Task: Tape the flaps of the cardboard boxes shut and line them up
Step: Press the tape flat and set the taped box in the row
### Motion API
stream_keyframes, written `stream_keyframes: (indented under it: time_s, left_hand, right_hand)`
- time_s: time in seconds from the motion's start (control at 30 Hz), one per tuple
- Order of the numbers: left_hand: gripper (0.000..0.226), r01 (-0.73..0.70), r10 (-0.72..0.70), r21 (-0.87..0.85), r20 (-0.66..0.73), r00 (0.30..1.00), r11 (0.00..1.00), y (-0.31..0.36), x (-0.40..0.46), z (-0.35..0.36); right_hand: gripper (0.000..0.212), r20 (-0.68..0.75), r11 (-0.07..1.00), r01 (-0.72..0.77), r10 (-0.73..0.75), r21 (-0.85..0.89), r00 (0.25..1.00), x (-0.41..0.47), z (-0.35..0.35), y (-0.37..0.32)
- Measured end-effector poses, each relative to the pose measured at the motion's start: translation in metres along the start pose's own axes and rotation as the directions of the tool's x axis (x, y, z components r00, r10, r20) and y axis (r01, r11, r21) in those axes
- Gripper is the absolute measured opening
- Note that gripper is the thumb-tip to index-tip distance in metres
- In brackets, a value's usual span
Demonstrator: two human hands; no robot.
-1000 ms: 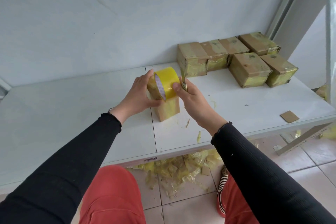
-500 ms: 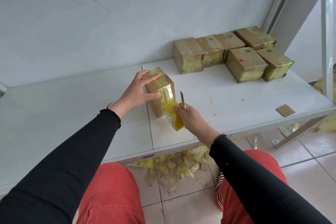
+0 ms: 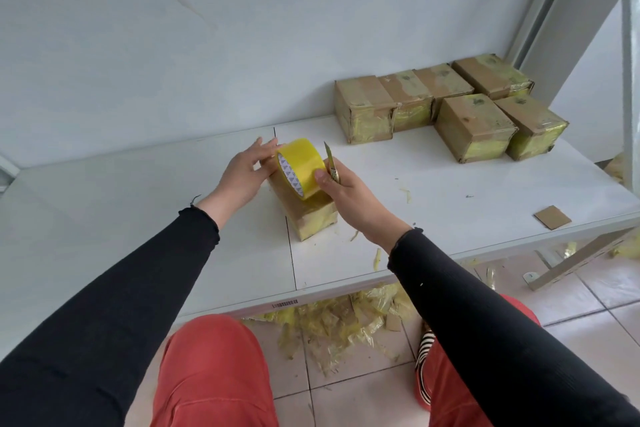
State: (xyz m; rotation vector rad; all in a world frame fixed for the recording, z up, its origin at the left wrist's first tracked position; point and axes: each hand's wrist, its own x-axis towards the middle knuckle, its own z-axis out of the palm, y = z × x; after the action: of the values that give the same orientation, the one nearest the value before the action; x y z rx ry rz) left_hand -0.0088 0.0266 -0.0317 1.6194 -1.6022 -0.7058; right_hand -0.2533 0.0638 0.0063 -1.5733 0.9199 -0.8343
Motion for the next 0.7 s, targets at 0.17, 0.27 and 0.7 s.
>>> stream_keyframes:
  time_s: [0.17, 0.27, 0.7]
  left_hand:
    - [0.037, -0.134, 0.101, 0.212, 0.159, 0.982, 0.968, -0.001, -0.006, 0.01]
    - [0.043, -0.28, 0.206, 0.207, 0.318, 0.925, 0.937, 0.0, -0.008, 0.001]
    - [0.048, -0.274, 0.102, 0.435, 0.378, 0.92, 0.858, -0.007, -0.012, 0.002]
  right_hand:
    - [0.039, -0.026, 0.998, 0.014, -0.016, -0.067, 1.0, 0.004, 0.007, 0.001]
    - [0.034, 0.001, 0.997, 0.022, -0.022, -0.08, 1.0, 0.005, 0.003, 0.004]
    - [0.034, -0.106, 0.888, -0.248, 0.225, -0.387, 0.969, -0.078, 0.007, 0.051]
